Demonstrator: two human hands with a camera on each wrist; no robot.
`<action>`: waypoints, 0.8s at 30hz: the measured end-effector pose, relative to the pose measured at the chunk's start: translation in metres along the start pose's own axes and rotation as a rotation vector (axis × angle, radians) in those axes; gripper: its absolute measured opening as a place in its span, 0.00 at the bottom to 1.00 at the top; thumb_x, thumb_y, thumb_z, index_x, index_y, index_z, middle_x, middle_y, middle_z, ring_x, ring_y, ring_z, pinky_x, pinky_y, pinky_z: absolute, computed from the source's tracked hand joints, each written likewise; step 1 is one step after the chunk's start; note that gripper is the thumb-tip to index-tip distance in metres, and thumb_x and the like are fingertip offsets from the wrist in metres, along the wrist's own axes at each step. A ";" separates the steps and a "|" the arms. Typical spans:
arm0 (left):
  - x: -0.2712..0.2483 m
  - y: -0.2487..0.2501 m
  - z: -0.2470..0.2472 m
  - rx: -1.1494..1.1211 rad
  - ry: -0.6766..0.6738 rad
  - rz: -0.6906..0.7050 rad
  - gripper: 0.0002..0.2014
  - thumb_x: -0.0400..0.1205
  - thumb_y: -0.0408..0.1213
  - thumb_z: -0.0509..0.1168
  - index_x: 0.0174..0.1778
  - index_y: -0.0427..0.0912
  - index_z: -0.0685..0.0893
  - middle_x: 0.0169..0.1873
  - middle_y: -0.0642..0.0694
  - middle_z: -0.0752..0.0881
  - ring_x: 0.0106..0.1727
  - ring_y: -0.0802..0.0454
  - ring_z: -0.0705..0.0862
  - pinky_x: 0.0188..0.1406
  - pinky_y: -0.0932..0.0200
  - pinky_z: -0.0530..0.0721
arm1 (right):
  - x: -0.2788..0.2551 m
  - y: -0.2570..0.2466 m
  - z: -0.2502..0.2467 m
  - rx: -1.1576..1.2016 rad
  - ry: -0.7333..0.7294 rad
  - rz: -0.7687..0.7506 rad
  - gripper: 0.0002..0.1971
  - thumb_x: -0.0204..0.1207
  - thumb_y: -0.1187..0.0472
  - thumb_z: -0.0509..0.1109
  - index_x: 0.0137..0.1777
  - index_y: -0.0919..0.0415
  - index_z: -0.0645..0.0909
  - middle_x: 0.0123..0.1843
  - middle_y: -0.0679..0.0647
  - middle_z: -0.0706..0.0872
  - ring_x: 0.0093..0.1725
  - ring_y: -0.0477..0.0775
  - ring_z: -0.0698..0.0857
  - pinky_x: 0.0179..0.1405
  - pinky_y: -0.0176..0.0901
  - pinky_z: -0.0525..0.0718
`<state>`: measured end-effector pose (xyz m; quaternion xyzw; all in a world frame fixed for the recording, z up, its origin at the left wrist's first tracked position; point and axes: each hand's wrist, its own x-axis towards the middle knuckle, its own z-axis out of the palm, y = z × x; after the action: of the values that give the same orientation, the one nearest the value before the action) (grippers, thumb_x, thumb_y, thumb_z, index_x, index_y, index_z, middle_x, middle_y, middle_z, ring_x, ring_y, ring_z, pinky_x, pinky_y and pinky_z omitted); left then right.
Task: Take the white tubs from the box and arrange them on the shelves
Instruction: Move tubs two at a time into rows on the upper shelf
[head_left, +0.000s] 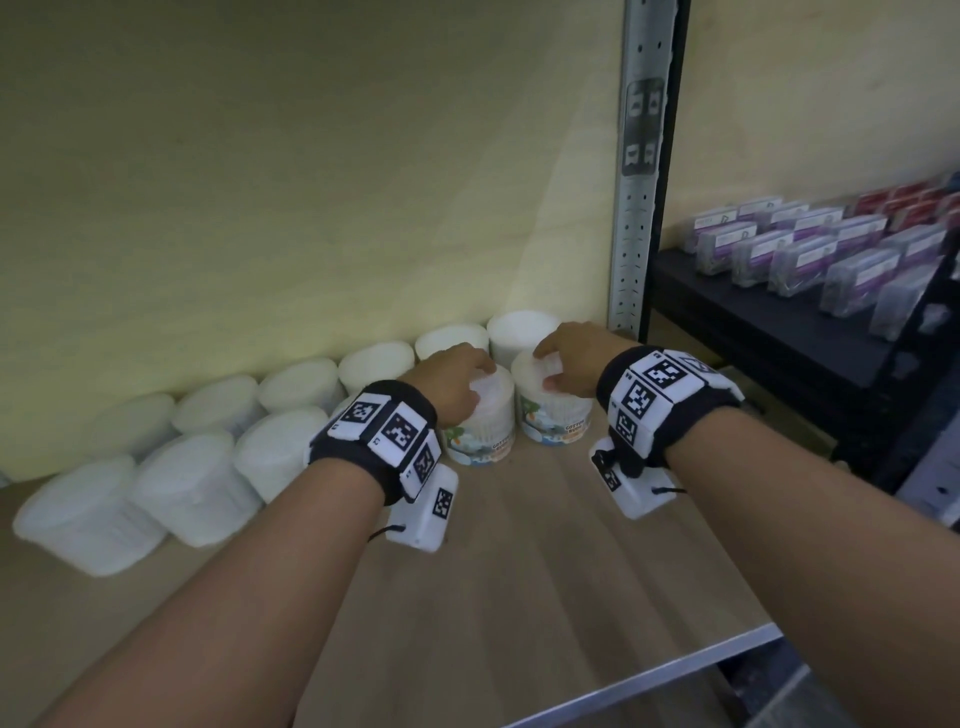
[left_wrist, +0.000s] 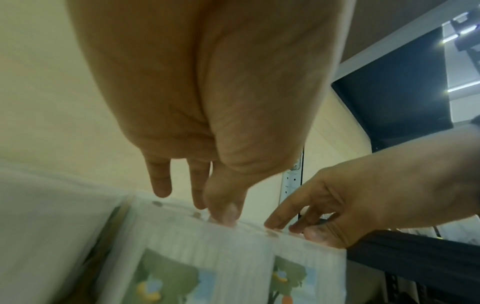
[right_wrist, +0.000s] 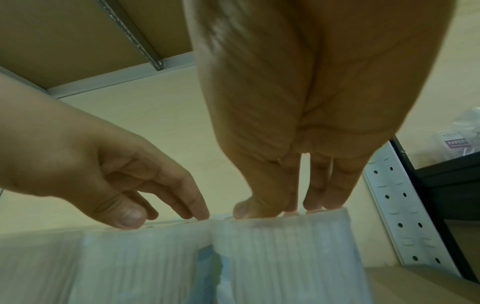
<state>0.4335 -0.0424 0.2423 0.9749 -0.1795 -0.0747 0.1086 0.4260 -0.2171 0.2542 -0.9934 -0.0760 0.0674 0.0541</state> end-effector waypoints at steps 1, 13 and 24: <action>-0.001 0.000 0.001 -0.003 0.001 0.000 0.24 0.84 0.28 0.58 0.77 0.45 0.69 0.76 0.45 0.69 0.76 0.46 0.70 0.72 0.55 0.70 | 0.000 0.000 0.000 0.003 -0.001 0.003 0.27 0.82 0.54 0.65 0.80 0.57 0.67 0.80 0.56 0.68 0.79 0.58 0.68 0.77 0.46 0.65; 0.005 0.006 0.023 0.066 0.206 -0.188 0.26 0.83 0.54 0.60 0.70 0.38 0.74 0.68 0.39 0.73 0.71 0.40 0.71 0.69 0.44 0.73 | 0.001 0.002 0.002 0.026 0.004 0.007 0.26 0.81 0.54 0.66 0.79 0.56 0.69 0.79 0.56 0.69 0.78 0.58 0.70 0.76 0.47 0.67; 0.003 0.003 0.018 -0.057 0.153 -0.114 0.24 0.84 0.44 0.63 0.76 0.41 0.71 0.73 0.41 0.72 0.75 0.43 0.70 0.75 0.50 0.69 | 0.000 0.001 0.003 0.011 0.006 0.006 0.26 0.82 0.53 0.65 0.80 0.56 0.68 0.80 0.56 0.67 0.79 0.58 0.68 0.77 0.46 0.65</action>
<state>0.4316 -0.0491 0.2252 0.9829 -0.1126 -0.0111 0.1452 0.4255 -0.2179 0.2517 -0.9935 -0.0725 0.0651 0.0593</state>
